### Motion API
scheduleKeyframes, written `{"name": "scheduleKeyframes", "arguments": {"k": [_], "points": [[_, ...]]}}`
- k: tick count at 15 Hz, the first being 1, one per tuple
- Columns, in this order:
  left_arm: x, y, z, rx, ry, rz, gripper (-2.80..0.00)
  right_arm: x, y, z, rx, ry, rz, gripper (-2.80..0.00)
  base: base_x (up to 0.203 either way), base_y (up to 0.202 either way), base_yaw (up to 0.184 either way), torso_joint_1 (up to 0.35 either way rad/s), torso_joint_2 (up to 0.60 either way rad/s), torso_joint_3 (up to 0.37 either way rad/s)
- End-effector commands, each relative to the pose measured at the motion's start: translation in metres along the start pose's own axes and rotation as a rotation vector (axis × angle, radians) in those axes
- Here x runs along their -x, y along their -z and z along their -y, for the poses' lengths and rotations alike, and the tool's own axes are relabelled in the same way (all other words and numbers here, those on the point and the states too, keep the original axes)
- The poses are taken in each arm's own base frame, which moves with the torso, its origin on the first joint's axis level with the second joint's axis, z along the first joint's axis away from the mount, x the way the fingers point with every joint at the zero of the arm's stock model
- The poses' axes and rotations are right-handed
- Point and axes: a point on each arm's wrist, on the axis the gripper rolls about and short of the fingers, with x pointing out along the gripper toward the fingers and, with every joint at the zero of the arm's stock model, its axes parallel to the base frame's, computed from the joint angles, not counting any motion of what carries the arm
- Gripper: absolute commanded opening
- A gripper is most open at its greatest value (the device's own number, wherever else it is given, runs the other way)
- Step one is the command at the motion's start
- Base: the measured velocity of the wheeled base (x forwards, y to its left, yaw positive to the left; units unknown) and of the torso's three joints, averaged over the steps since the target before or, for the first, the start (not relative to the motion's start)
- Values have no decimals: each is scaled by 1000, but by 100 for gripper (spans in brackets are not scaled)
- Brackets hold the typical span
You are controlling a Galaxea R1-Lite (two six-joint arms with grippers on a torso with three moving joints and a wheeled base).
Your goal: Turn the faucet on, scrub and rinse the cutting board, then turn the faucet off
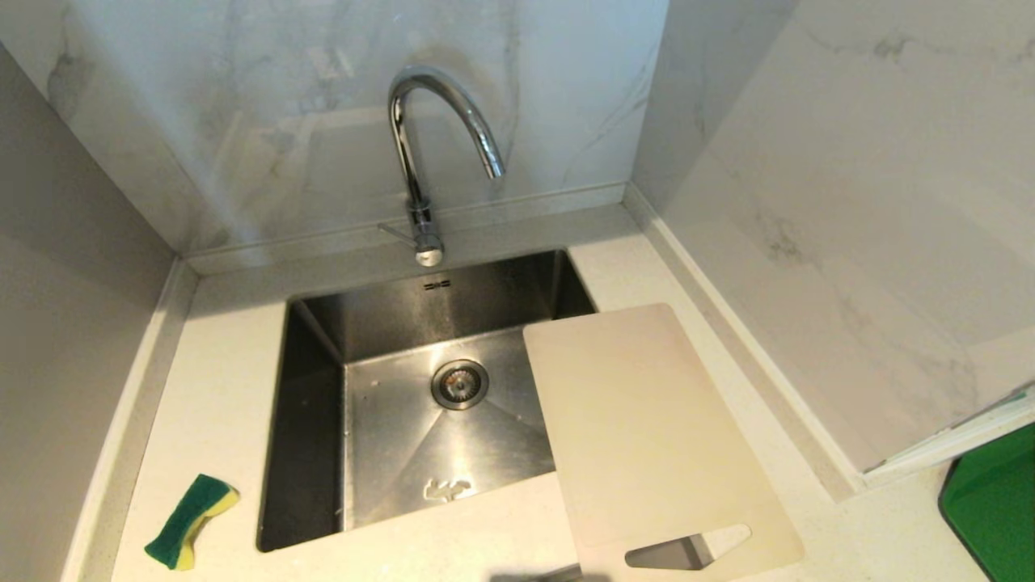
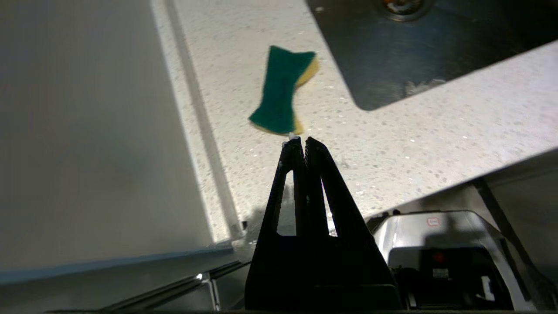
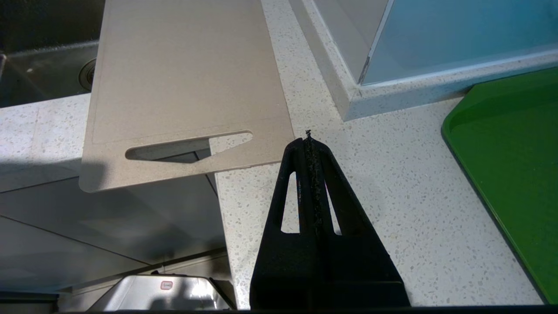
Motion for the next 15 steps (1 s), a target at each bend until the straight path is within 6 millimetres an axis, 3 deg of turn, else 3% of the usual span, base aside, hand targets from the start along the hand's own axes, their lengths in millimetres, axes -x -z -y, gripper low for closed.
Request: {"name": "scheduleKeyframes", "arguments": {"k": [1, 8, 15], "points": [[2, 4, 0, -10, 61, 9, -280, 0, 0, 0, 1, 0, -2, -280, 0, 0, 0, 0, 0, 0], [19, 15, 0, 15, 51, 209, -280, 0, 0, 0, -1, 1, -2, -280, 0, 0, 0, 0, 0, 0], [19, 15, -1, 110, 22, 209, -280, 0, 0, 0, -23, 11, -2, -280, 0, 0, 0, 0, 0, 0]]}}
